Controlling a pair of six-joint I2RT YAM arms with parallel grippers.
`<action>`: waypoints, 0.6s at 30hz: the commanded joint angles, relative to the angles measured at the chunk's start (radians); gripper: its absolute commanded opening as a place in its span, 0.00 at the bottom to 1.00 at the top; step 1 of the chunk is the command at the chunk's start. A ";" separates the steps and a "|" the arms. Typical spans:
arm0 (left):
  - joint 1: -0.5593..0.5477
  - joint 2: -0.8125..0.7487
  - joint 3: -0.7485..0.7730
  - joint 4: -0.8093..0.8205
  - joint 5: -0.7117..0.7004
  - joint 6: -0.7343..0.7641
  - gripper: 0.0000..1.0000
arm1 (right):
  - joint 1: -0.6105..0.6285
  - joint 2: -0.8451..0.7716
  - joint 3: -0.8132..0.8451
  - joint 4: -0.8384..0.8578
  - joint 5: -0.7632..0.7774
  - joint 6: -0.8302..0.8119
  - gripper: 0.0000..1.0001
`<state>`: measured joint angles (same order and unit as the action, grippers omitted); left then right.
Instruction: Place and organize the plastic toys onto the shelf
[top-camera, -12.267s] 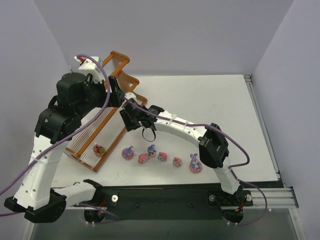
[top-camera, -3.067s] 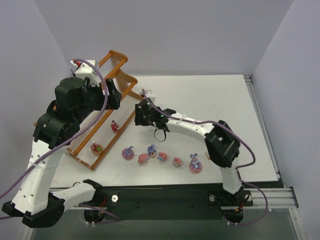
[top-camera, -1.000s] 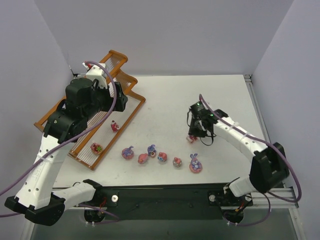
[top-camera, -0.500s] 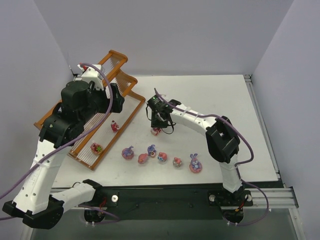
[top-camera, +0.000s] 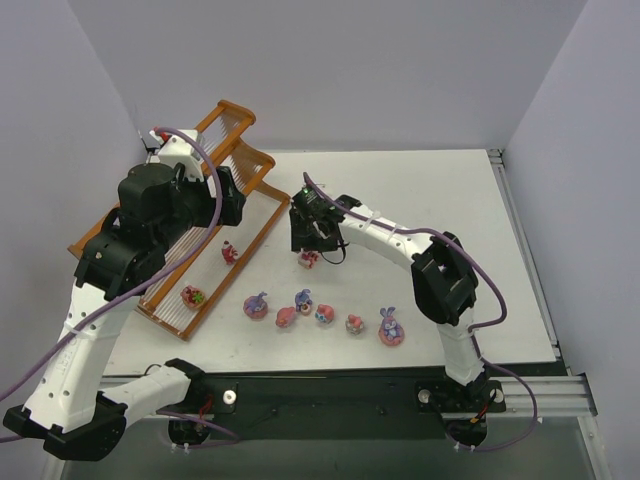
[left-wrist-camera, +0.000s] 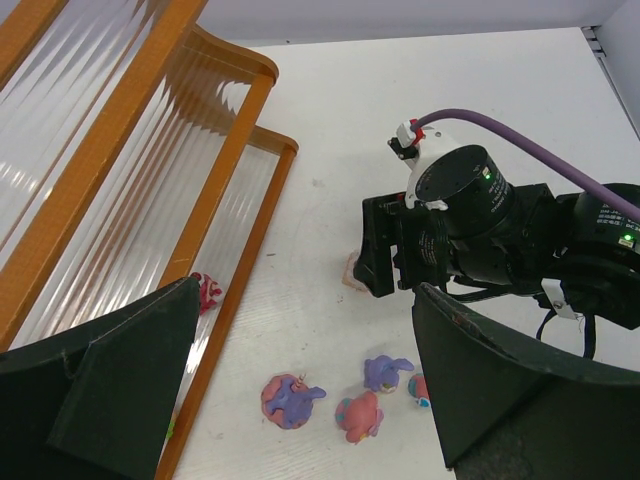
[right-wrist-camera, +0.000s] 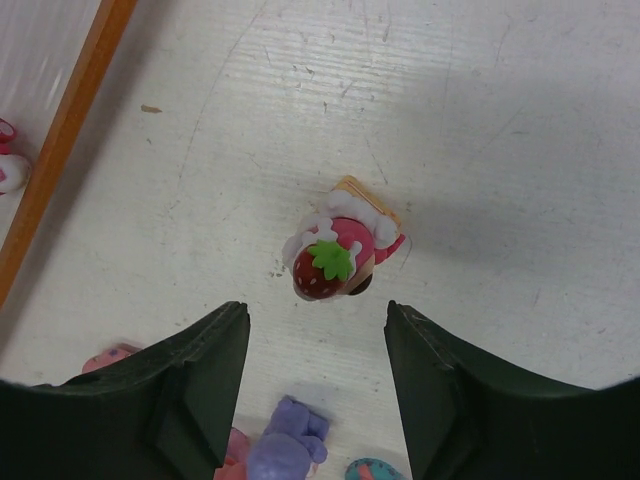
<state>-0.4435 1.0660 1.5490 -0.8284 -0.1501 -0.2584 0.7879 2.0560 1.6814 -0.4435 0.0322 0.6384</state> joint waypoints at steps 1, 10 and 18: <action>0.003 -0.008 0.003 0.005 -0.019 -0.008 0.97 | 0.010 -0.020 0.029 -0.012 -0.025 -0.032 0.58; 0.002 -0.005 0.010 0.002 -0.022 -0.004 0.97 | 0.008 -0.112 -0.090 0.116 -0.069 -0.314 0.58; 0.003 0.012 0.033 -0.011 -0.022 -0.004 0.97 | -0.036 -0.172 -0.272 0.324 -0.241 -0.686 0.50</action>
<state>-0.4435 1.0710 1.5490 -0.8352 -0.1577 -0.2584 0.7845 1.9388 1.4544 -0.2276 -0.1188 0.1566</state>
